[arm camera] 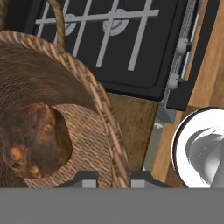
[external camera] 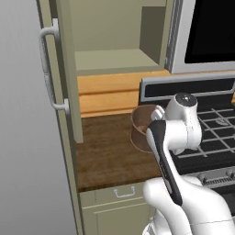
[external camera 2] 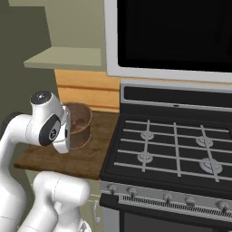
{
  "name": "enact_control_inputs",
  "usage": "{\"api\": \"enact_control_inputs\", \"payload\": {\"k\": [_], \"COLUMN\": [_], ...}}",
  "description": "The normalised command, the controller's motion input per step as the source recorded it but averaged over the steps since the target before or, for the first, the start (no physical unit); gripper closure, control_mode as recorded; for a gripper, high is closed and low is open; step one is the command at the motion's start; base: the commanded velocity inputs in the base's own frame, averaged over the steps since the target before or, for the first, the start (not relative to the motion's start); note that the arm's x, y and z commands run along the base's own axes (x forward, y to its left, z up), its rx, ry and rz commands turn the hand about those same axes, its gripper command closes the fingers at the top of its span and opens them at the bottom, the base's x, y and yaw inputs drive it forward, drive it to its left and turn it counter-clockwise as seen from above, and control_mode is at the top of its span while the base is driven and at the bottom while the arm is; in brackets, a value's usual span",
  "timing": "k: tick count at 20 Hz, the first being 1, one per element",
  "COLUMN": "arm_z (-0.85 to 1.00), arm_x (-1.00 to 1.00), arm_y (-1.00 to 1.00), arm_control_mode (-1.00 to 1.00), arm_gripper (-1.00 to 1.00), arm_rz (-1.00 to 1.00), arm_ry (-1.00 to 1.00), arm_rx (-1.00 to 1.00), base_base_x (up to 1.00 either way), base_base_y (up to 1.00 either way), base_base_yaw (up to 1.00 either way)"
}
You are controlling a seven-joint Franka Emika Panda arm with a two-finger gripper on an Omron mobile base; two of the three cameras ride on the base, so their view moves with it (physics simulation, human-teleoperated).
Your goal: Open the cabinet, pick up the bread from the cabinet and place it in the basket. Then move the basket to the dining counter.
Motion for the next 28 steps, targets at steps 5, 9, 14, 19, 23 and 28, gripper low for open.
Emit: {"api": "enact_control_inputs", "payload": {"k": [5, 9, 14, 19, 23, 28], "arm_z": [0.0, 0.0, 0.0, 0.0, 0.0, 0.0], "arm_x": [0.0, 0.0, 0.0, 0.0, 0.0, 0.0], "arm_y": [0.0, 0.0, 0.0, 0.0, 0.0, 0.0], "arm_control_mode": [-1.0, -1.0, 1.0, 1.0, 1.0, 1.0], "arm_gripper": [1.0, 1.0, 1.0, 1.0, 1.0, 1.0], "arm_rz": [0.0, 0.0, 0.0, 0.0, 0.0, 0.0], "arm_ry": [0.0, 0.0, 0.0, 0.0, 0.0, 0.0], "arm_rx": [0.0, 0.0, 0.0, 0.0, 0.0, 0.0], "base_base_x": [0.0, 0.0, -0.11, -0.96, -0.97, -0.4], "base_base_y": [0.0, 0.0, 0.0, -0.17, -0.36, -0.01], "base_base_yaw": [0.0, 0.0, 0.0, 0.0, 0.0, -0.46]}}
